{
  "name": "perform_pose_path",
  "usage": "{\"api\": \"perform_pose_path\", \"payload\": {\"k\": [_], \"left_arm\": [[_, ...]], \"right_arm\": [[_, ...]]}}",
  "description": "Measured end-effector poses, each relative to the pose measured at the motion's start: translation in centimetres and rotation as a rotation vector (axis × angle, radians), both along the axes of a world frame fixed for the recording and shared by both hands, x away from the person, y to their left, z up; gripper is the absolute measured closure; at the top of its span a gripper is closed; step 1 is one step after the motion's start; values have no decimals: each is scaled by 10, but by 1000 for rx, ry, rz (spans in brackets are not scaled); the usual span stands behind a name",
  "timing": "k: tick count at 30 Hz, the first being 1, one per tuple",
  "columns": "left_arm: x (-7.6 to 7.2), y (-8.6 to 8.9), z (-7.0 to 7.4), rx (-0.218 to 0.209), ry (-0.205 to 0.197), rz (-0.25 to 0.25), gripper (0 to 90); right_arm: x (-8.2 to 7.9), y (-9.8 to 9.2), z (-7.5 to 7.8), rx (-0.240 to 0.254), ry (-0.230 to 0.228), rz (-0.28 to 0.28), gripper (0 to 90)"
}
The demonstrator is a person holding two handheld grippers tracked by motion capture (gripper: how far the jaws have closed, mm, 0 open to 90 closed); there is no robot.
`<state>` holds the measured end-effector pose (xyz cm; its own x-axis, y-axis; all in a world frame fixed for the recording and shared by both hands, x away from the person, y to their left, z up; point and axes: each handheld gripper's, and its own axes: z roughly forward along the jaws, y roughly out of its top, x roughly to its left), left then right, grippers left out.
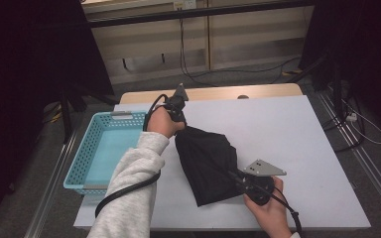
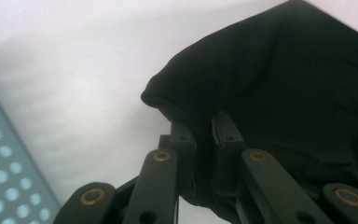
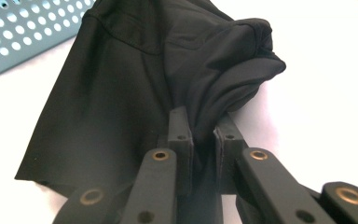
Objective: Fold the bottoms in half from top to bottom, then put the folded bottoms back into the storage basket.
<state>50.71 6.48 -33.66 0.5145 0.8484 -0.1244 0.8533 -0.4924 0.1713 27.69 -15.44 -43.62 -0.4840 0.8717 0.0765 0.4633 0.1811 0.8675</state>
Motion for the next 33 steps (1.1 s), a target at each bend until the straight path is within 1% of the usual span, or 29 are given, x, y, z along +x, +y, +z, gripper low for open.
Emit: {"api": "perform_pose_path", "payload": {"k": [7, 11, 15, 19, 27, 28, 33], "left_arm": [[3, 5, 13, 26, 3, -5, 816], [5, 8, 20, 30, 9, -3, 817], [6, 10, 25, 35, 10, -8, 816], [7, 12, 30, 31, 9, -16, 817], [6, 19, 42, 37, 1, -8, 817], [6, 20, 43, 41, 6, -10, 817], [7, 25, 53, 35, -1, -2, 817]], "right_arm": [[1, 8, 7, 16, -19, 13, 807], [2, 10, 13, 30, -41, 15, 807], [2, 13, 16, 34, -50, 17, 808], [2, 17, 17, 35, -60, 25, 807], [1, 23, 23, 39, -81, 34, 808], [1, 24, 23, 41, -83, 37, 807], [2, 28, 27, 50, -101, 45, 807]]}}
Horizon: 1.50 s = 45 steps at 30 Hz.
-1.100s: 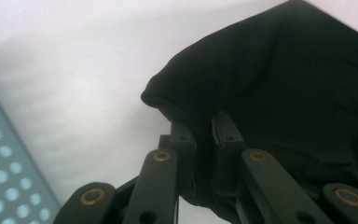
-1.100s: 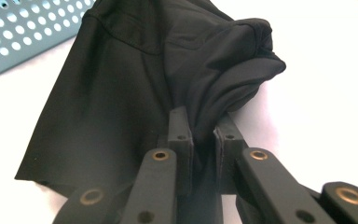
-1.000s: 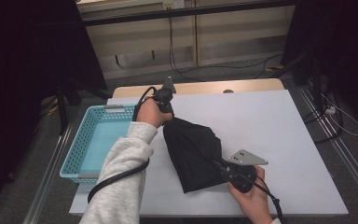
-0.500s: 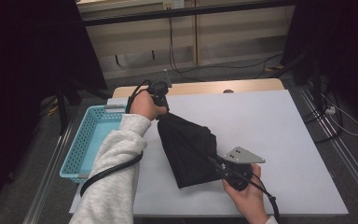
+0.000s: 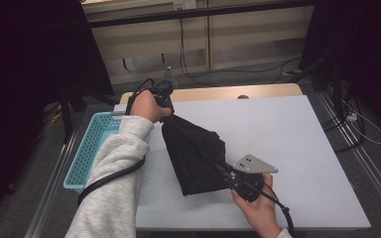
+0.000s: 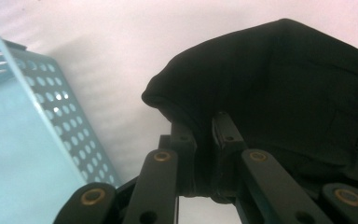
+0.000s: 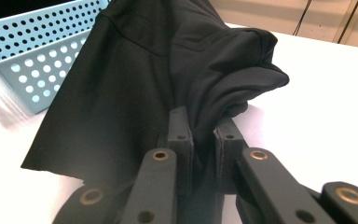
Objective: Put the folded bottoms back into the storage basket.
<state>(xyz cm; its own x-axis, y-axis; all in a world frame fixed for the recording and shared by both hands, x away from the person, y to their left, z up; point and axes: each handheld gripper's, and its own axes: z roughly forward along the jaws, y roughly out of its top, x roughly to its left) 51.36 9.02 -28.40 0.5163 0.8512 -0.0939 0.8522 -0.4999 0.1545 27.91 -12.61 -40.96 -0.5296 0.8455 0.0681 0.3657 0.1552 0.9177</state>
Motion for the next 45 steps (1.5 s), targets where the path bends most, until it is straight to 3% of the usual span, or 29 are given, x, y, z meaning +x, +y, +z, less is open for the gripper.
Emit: {"api": "perform_pose_path", "payload": {"k": [17, 20, 26, 45], "left_arm": [[1, 26, 30, -16, -20, 23, 818], [0, 29, 38, 14, -30, 23, 819], [-1, 36, 56, 27, -40, 28, 819], [9, 81, 89, 21, -53, 100, 818]], "right_arm": [[8, 21, 13, 7, -37, 50, 807], [9, 25, 18, 13, -45, 59, 807], [12, 35, 30, 19, -68, 81, 807], [31, 66, 56, 53, -113, 156, 806]]}}
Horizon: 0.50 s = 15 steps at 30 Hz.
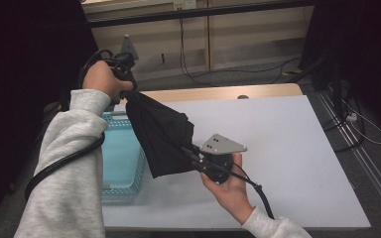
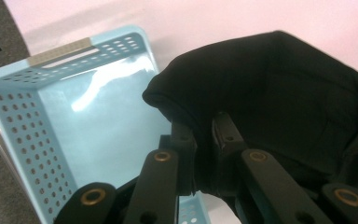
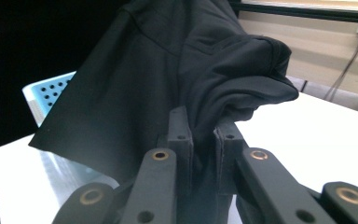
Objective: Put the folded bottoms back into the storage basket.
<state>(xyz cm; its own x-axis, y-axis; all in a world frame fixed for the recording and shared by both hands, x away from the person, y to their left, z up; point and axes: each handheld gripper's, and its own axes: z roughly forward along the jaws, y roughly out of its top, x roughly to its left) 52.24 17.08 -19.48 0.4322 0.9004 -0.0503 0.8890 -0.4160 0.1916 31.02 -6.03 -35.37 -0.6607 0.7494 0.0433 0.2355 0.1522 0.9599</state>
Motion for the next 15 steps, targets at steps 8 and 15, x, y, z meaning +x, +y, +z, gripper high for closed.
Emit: {"api": "perform_pose_path", "payload": {"k": [8, 15], "left_arm": [[0, 24, 8, 0, -5, 34, 819], [1, 42, 13, 8, -20, 46, 819]], "right_arm": [[4, 22, 5, 4, -5, 39, 806], [7, 42, 6, 18, -7, 68, 805]]}}
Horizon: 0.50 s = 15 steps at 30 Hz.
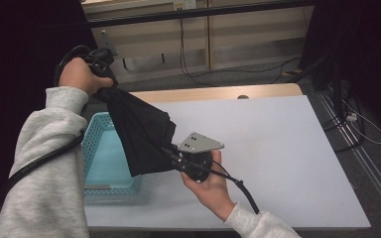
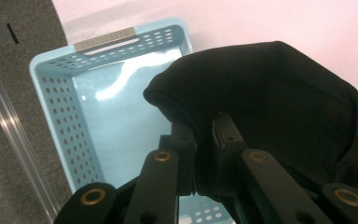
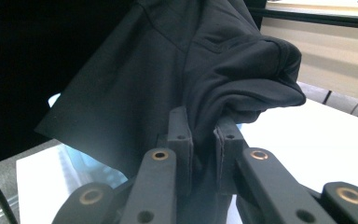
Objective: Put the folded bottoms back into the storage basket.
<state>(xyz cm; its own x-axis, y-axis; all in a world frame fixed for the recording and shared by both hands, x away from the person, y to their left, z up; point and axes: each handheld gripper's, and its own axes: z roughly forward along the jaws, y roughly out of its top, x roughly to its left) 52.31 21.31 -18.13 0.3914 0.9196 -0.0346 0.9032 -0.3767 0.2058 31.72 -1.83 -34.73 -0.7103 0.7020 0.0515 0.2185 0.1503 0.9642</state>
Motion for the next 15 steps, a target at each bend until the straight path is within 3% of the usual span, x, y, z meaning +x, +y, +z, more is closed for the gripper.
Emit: {"api": "perform_pose_path", "payload": {"k": [15], "left_arm": [[-3, 32, 8, -2, -31, 30, 819]], "right_arm": [[7, 32, 3, 14, 6, 56, 804]]}}
